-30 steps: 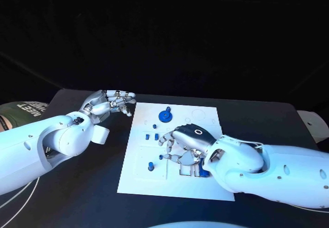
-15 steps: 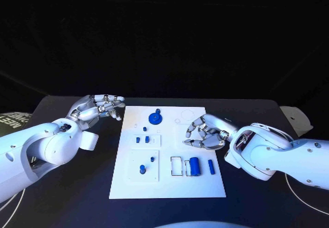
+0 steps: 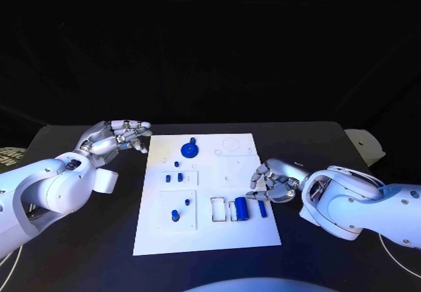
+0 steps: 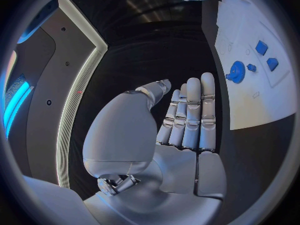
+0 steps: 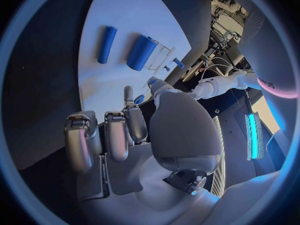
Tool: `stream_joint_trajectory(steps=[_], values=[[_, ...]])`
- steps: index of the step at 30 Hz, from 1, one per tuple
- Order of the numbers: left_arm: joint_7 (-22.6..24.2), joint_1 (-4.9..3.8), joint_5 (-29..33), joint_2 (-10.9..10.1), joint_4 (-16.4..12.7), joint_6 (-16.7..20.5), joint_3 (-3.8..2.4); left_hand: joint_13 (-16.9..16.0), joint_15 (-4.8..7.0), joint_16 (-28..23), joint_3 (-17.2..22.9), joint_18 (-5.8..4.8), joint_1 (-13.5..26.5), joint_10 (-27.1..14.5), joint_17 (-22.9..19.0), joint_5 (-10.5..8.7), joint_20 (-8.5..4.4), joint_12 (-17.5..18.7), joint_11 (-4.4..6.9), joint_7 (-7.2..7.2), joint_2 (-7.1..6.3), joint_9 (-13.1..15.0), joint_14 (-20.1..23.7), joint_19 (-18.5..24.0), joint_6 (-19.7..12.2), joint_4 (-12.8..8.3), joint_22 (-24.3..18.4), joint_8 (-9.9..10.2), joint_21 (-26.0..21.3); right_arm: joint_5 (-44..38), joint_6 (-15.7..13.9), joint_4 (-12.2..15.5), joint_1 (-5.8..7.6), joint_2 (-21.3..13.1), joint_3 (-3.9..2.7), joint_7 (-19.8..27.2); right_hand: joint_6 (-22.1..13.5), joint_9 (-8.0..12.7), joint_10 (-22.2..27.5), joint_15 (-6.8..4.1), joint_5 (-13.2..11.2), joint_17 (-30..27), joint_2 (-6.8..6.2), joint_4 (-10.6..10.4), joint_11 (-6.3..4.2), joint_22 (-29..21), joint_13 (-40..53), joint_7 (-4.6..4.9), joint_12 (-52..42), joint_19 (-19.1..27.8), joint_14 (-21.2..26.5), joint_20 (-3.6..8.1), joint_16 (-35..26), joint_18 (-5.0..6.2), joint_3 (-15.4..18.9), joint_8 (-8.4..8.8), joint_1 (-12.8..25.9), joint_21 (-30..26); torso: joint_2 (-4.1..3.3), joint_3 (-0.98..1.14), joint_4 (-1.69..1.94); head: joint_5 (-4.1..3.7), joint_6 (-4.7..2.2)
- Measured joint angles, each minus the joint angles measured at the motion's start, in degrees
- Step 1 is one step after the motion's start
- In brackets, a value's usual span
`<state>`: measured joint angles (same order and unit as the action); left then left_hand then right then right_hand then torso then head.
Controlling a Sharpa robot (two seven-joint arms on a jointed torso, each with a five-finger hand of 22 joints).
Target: Assemble the parts on the task board
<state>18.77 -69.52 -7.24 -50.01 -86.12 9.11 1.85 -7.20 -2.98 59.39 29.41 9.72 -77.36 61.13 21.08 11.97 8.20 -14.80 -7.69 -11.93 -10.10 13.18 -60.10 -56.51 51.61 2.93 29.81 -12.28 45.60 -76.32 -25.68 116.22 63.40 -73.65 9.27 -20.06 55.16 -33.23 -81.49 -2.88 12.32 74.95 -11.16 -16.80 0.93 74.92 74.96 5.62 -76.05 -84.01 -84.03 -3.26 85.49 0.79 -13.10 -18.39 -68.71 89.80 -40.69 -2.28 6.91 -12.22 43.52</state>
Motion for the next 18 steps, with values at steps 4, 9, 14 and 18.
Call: stream_joint_trajectory(steps=[4, 9, 14, 18], values=[[0.0, 0.0, 0.0, 0.0, -0.1, 0.0, 0.01, 0.0, 0.0, 0.0, 0.0, 0.0, 0.2, 0.0, 0.0, 0.0, 0.0, 0.0, 0.0, 0.0, 0.16, 0.0, 0.0, 0.0, 0.0, 0.0, 0.0, 0.0, 0.0, -1.2, 0.2, 0.3, -0.82, 0.4, 0.12, -1.5, 0.0, -0.5, 0.0, 0.0, 1.6, 0.0, 0.27, 0.0, 0.0, 0.0, 0.0, 0.0, -0.2, 0.0, 0.0, -0.01, 0.0, 0.0, 2.2, 0.0, 1.3, 0.0, 0.01, -0.02, -0.02, -0.11, 0.13], [0.0, 0.02, 0.0, -0.1, -0.1, 0.0, 0.02, 0.0, 0.0, 0.0, 0.0, 0.0, 0.2, 0.0, 0.0, 0.0, 0.0, 0.0, 0.0, 0.0, 0.23, 0.0, 0.0, 0.0, 0.0, 0.0, 0.0, 0.0, 0.0, -2.4, 0.2, 0.4, -2.17, 1.1, 0.26, -3.1, 0.0, -1.1, 0.0, 0.0, 1.0, 0.0, 1.18, 0.0, 0.0, 0.0, 0.0, 0.0, -0.2, 0.0, 0.0, -0.01, 0.2, 0.0, 4.6, 0.0, 2.9, 0.0, -0.02, -0.02, -0.02, -0.08, 0.27], [0.0, 0.02, 0.0, -0.2, -0.1, 0.0, 0.02, 0.0, 0.0, 0.0, 0.0, -0.01, 0.2, 0.0, 0.0, 0.0, 0.0, 0.0, 0.0, 0.0, 0.23, -0.1, 0.0, 0.0, 0.0, 0.0, 0.0, 0.0, 0.0, -3.2, 0.2, 0.3, -2.96, 2.2, 0.28, -4.2, 0.0, -1.5, 0.0, 0.0, 0.6, 0.0, 1.96, -0.1, 0.0, 0.0, 0.0, 0.0, -0.2, 0.0, 0.0, -0.02, 0.2, 0.0, 6.3, 0.0, 3.7, 0.0, -0.07, -0.02, 0.01, 0.13, 0.43], [0.0, 0.02, 0.0, -0.3, -0.2, 0.0, 0.02, 0.0, 0.0, 0.0, 0.0, 0.0, 0.2, 0.0, 0.0, 0.0, 0.0, 0.0, 0.0, 0.0, 0.23, -0.1, 0.0, 0.0, 0.0, 0.0, 0.0, 0.0, 0.0, -3.7, 0.2, 0.0, -3.79, 3.1, 0.26, -4.7, 0.0, -1.5, -0.4, 0.01, 0.4, 0.0, 2.26, 0.0, -0.01, 0.0, 0.0, 0.0, -0.5, 0.0, 0.0, -0.02, 0.2, 0.01, 6.4, -0.23, 4.0, 0.0, -0.07, -0.02, 0.02, 0.23, 0.49]])
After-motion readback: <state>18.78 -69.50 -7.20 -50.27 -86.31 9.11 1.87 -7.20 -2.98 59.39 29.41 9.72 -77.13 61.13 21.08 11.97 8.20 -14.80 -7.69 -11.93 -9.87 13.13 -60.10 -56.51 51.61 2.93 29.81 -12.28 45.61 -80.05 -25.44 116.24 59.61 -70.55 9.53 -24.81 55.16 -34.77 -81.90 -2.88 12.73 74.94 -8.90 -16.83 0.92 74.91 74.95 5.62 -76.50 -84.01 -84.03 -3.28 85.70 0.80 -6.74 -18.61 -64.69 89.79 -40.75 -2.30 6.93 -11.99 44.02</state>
